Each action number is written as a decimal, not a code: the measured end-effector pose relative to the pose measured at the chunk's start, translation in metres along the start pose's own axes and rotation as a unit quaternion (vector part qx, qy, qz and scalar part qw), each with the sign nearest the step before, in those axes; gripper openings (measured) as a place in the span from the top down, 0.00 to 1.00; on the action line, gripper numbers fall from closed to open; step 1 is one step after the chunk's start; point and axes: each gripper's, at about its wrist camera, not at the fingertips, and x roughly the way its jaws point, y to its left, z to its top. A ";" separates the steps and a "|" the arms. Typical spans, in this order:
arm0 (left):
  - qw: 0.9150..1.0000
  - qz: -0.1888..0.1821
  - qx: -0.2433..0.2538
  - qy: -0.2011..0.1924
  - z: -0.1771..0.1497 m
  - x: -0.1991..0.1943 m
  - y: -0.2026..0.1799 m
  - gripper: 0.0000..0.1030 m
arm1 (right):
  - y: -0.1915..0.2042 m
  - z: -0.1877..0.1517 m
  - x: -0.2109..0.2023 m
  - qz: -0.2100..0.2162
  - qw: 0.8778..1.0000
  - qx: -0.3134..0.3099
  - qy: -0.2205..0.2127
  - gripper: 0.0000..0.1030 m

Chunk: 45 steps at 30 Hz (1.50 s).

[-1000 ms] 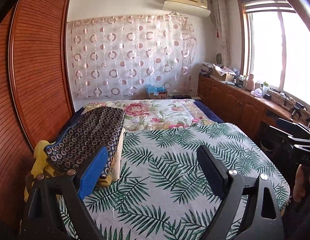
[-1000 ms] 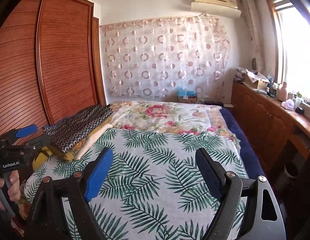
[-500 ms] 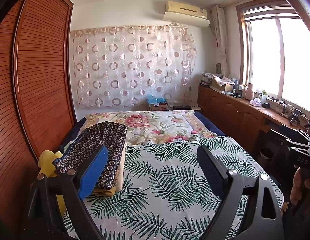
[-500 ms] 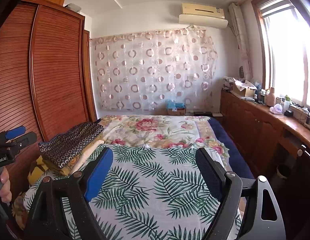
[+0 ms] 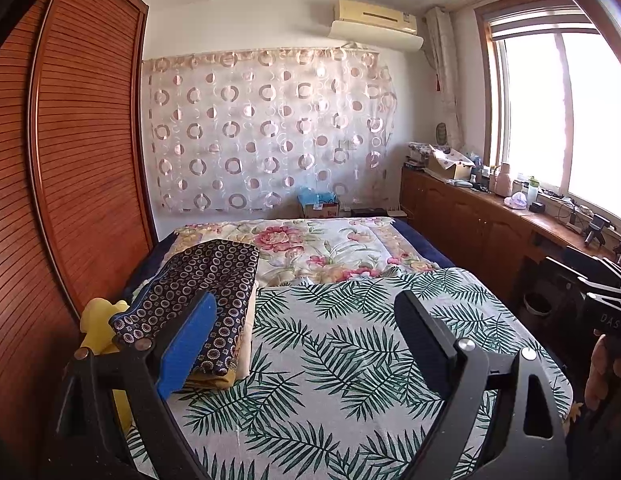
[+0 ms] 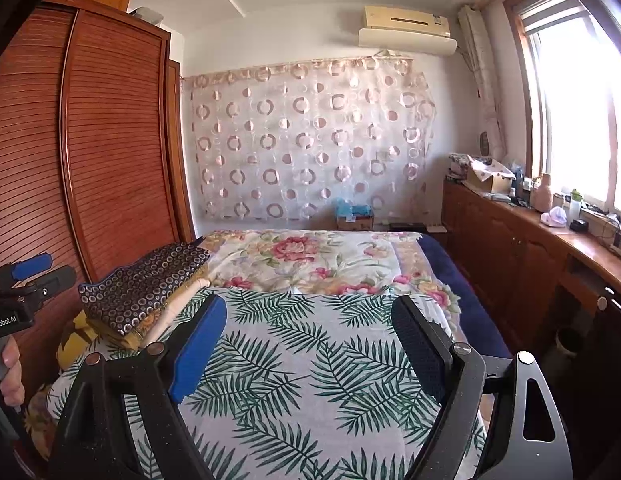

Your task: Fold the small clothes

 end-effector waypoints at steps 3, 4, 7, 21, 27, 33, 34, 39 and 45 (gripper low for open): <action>1.000 0.000 0.001 0.000 0.000 0.000 0.000 0.12 | -0.001 0.000 0.000 0.000 1.000 -0.001 0.000 0.17; 1.000 0.001 0.001 0.000 0.000 0.000 0.000 0.12 | -0.001 0.000 0.000 0.000 1.000 -0.001 0.000 0.17; 1.000 0.000 0.001 0.000 0.000 0.000 0.000 0.12 | -0.002 0.000 0.000 0.001 1.000 -0.001 0.001 0.17; 1.000 0.000 0.001 0.000 0.000 0.000 -0.001 0.12 | -0.005 0.000 0.000 0.002 1.000 -0.003 0.003 0.17; 1.000 0.001 0.001 0.000 -0.001 0.000 -0.001 0.12 | -0.007 0.000 0.001 0.003 1.000 -0.003 0.002 0.17; 1.000 0.001 0.001 0.000 -0.001 0.000 -0.001 0.12 | -0.007 -0.001 0.001 0.003 1.000 -0.004 0.003 0.17; 1.000 0.000 0.001 0.000 -0.001 0.000 -0.001 0.12 | -0.007 -0.001 0.001 0.002 1.000 -0.003 0.002 0.17; 1.000 0.001 0.001 -0.001 -0.001 0.000 -0.001 0.12 | -0.008 -0.001 0.001 0.002 1.000 -0.003 0.003 0.17; 1.000 0.001 0.001 -0.001 -0.001 0.000 -0.001 0.12 | -0.008 0.000 0.001 0.002 1.000 -0.003 0.003 0.17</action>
